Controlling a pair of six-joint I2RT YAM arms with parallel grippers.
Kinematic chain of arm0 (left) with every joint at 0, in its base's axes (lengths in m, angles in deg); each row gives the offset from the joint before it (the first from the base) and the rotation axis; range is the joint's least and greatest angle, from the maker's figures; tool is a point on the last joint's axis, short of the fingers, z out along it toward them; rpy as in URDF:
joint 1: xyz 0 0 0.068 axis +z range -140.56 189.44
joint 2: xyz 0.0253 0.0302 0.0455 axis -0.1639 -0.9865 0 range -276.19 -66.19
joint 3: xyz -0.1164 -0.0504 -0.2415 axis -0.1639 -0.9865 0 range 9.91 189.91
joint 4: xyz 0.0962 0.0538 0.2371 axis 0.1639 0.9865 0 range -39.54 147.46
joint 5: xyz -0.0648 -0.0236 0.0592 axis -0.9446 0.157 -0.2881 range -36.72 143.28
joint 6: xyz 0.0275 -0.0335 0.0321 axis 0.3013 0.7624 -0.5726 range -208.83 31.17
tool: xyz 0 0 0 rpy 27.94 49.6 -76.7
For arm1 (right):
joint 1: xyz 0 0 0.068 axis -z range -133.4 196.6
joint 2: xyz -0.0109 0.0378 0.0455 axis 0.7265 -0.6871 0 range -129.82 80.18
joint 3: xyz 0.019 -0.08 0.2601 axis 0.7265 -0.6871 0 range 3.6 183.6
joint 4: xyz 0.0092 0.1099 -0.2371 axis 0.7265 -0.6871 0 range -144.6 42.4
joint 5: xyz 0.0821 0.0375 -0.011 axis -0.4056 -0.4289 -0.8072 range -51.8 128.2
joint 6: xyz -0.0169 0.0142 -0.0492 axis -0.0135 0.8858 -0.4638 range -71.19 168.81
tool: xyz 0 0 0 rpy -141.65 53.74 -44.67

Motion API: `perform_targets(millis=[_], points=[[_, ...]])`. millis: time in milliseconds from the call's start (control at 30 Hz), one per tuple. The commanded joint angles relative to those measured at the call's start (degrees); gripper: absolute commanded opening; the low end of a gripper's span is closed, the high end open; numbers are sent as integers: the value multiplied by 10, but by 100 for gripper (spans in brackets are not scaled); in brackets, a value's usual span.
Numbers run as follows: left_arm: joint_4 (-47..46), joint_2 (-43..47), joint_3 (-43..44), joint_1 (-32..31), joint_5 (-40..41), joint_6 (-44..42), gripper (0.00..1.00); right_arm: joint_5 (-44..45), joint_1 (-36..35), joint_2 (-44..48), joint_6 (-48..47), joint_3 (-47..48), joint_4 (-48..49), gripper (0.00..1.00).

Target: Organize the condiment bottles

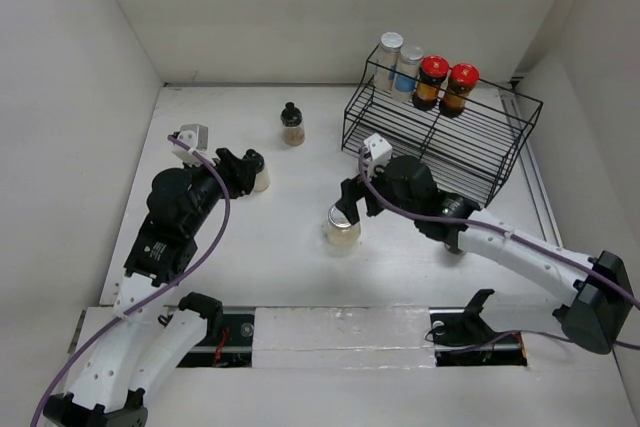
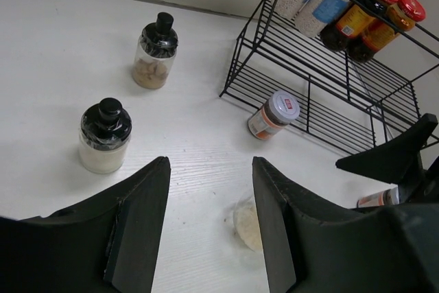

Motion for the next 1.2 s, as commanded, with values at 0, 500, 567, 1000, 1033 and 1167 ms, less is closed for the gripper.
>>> perform_targets(millis=[0, 500, 567, 1000, 1033, 1167], points=[[-21, -2, -2, 3, -10, -5, 47, 66, -5, 2, 1, 22, -58, 99], [-21, -3, -2, 3, -8, -5, 48, 35, -57, -155, 7, 79, -84, 99], [-21, -3, -2, 3, -8, -5, 48, 40, -57, -166, 7, 87, -96, 99], [-21, 10, -2, 3, -14, -5, 48, 85, -77, -205, 25, 94, -114, 93], [-21, 10, -2, 3, -14, -5, 48, 91, -77, -205, 25, 88, -114, 89], [-21, 10, -2, 3, -14, -5, 48, 97, -77, -182, 31, 83, -85, 68]])
